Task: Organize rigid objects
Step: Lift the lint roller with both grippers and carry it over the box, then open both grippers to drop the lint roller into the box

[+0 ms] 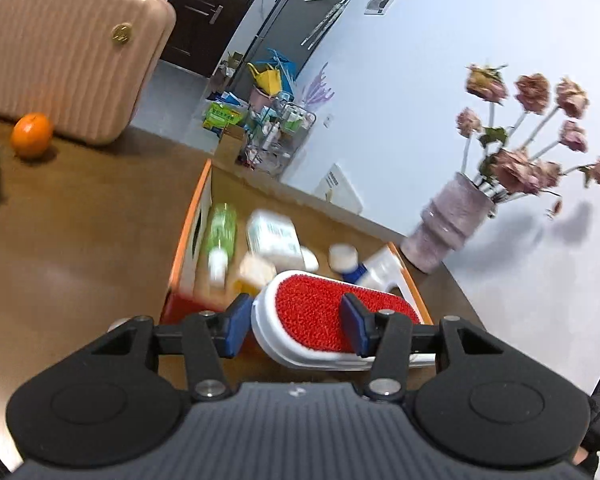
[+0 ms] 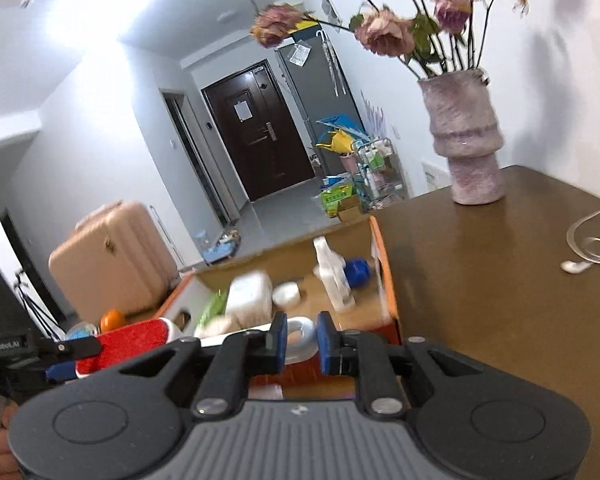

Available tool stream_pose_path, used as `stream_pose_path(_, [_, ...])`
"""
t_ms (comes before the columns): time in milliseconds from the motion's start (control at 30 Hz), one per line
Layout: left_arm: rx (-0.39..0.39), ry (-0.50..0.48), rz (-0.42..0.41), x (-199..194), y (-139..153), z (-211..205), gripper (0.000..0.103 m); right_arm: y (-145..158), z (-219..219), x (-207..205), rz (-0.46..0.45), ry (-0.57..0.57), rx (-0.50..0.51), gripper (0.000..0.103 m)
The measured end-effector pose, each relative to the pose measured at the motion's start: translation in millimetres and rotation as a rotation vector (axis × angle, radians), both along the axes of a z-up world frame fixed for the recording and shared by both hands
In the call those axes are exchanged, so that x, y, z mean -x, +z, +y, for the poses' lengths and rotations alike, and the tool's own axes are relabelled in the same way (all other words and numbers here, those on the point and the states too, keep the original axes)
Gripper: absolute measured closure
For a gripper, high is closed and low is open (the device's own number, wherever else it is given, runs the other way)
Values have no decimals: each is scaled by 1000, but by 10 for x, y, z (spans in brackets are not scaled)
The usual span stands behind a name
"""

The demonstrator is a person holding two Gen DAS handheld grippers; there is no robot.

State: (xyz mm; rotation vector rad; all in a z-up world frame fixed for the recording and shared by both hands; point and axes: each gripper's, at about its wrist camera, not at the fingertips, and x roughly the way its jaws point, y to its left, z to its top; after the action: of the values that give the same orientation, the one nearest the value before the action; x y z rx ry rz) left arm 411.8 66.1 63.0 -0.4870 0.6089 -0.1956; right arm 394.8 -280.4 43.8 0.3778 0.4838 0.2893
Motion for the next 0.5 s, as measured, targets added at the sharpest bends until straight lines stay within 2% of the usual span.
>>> stream_pose_path(100, [-7,-3,27,-340,-69,24,54,-81,-37,-454,37,1,-63,87])
stream_pose_path(200, [-21,5,70,-604,-241,43,54,-240,-36,-785,82,2,-80,91])
stream_pose_path(233, [-23,-1,83,-667,-294,38,57,-287,-23,-844,92,6,-79,91])
stream_pose_path(267, [-17,-25,94,-708,-344,21,65,-338,0,-903,100,14,-73,100])
stream_pose_path(333, [-19,-58,123,-756,-453,-40,65,-426,59,-964,113,68,-96,100])
stream_pose_path(433, [-101,-52,100,-719,-512,-172,62,-464,222,-942,83,52,27,96])
stream_pose_path(500, [-141,-47,75,-669,-493,-202,57,-468,229,-918,77,56,33,93])
